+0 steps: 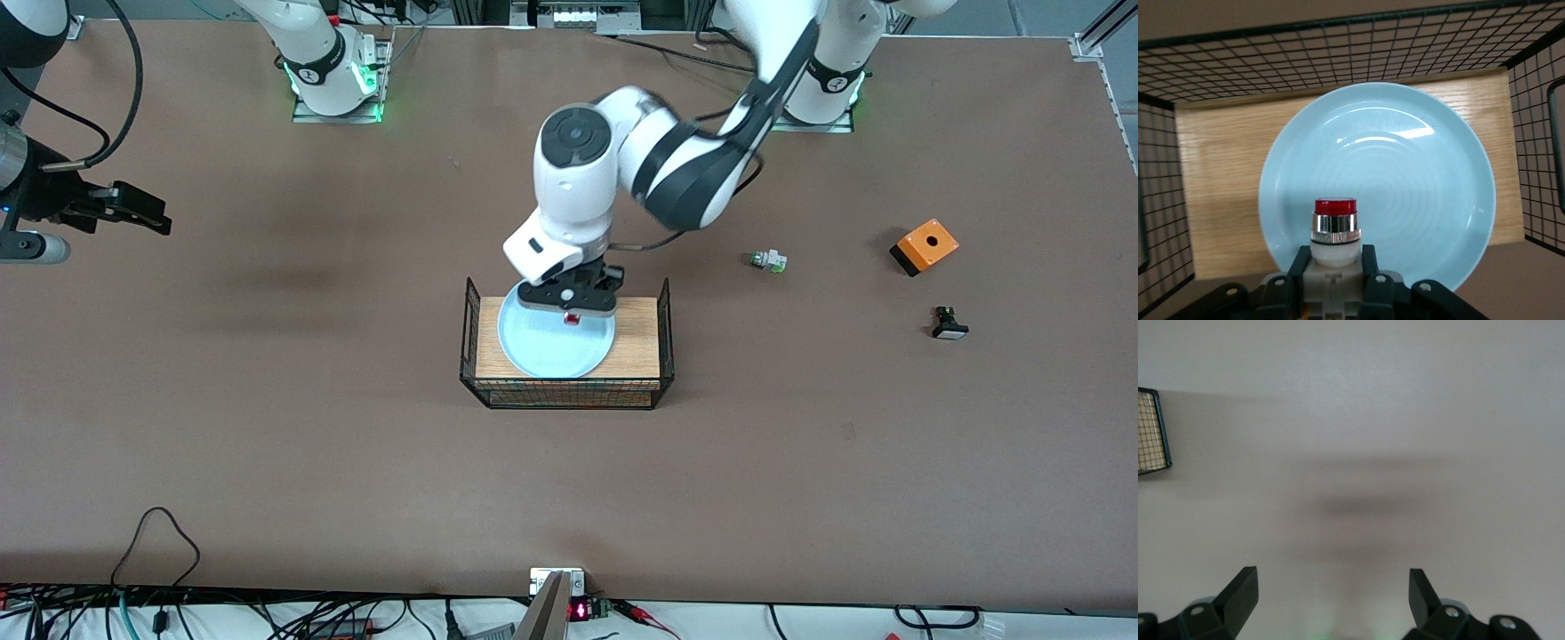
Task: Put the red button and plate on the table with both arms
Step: 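Lift the button with the left gripper while the right gripper reaches the plate, then set the button down with the left gripper while the right gripper grasps the plate, then lift the blue plate out of the tray with the right gripper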
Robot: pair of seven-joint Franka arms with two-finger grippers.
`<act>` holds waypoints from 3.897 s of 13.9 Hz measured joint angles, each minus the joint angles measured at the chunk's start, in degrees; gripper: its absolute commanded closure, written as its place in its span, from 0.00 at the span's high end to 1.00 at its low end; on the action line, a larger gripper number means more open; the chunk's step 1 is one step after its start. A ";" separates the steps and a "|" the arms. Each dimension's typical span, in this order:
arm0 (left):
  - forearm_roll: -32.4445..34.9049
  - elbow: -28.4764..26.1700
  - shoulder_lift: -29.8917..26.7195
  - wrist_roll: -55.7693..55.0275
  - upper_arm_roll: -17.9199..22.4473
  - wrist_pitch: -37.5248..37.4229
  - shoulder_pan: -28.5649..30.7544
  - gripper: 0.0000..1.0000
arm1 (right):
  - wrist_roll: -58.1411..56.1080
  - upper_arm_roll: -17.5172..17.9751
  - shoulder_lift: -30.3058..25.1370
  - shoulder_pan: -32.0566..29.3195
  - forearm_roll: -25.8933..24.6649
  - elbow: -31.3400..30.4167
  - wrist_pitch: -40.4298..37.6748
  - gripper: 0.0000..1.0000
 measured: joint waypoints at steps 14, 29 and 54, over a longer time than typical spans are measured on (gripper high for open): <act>-0.24 -21.17 -5.95 51.85 1.17 -5.58 35.43 0.12 | 81.32 10.02 10.26 26.65 4.87 3.90 16.03 1.00; -0.26 -35.13 -9.27 54.95 -1.03 6.63 39.61 1.00 | 89.31 9.57 26.76 29.72 1.14 4.59 29.12 1.00; -2.34 -30.40 -36.49 40.29 -0.47 -12.18 37.33 1.00 | 85.65 9.83 26.43 34.09 0.75 6.52 29.04 0.00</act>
